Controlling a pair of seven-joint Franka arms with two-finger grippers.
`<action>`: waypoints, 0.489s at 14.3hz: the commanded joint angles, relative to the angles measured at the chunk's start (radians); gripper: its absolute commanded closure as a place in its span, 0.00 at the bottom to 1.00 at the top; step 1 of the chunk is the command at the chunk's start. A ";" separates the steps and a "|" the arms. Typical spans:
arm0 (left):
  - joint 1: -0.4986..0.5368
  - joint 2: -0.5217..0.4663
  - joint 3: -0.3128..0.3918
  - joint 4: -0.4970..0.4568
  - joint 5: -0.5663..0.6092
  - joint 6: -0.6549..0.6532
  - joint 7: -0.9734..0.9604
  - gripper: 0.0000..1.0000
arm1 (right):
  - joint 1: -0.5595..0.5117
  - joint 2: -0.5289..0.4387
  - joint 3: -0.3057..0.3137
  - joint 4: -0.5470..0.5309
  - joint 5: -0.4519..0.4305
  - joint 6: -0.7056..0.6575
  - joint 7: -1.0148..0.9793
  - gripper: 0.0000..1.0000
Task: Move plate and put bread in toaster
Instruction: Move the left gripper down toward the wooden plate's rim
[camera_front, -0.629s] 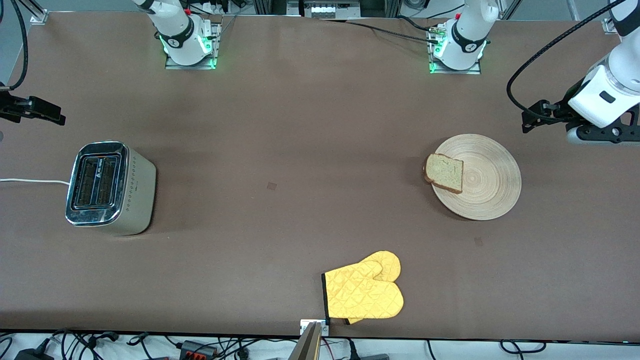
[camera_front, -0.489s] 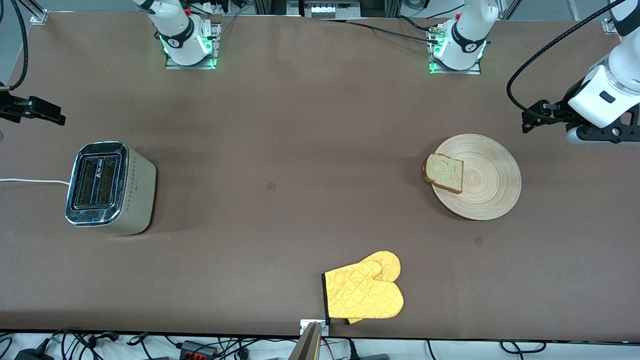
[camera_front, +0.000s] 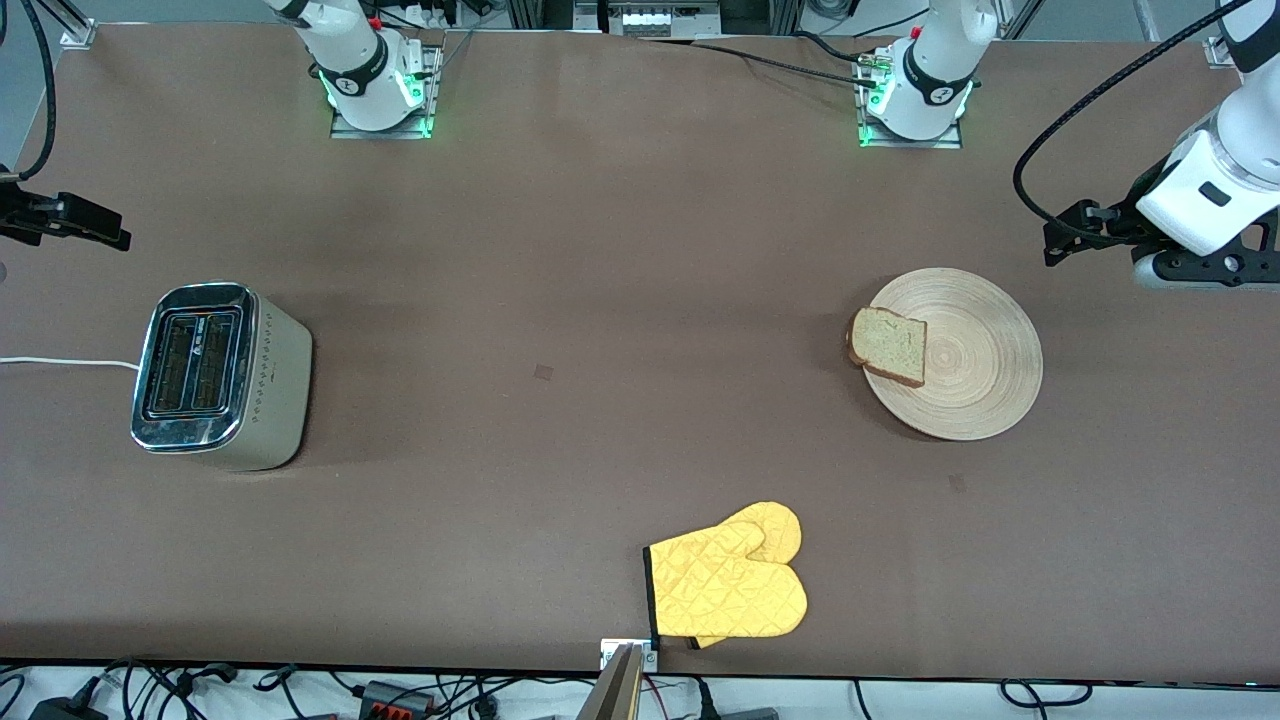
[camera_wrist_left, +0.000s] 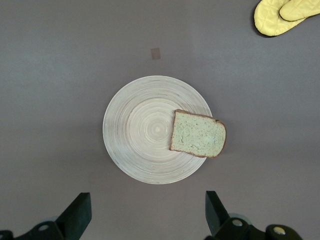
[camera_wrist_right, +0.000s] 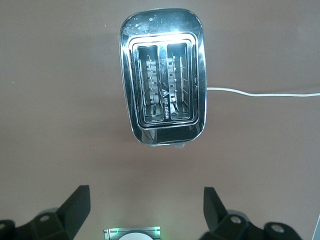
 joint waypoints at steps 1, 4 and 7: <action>-0.005 0.001 0.002 0.010 0.006 -0.020 0.007 0.00 | -0.005 0.006 0.003 0.016 -0.002 -0.012 0.013 0.00; -0.008 0.036 0.002 0.011 0.006 -0.053 0.004 0.00 | -0.005 0.006 0.003 0.019 -0.002 -0.012 0.011 0.00; -0.007 0.082 0.004 0.077 0.006 -0.133 0.007 0.00 | -0.005 0.006 0.003 0.019 -0.002 -0.014 0.011 0.00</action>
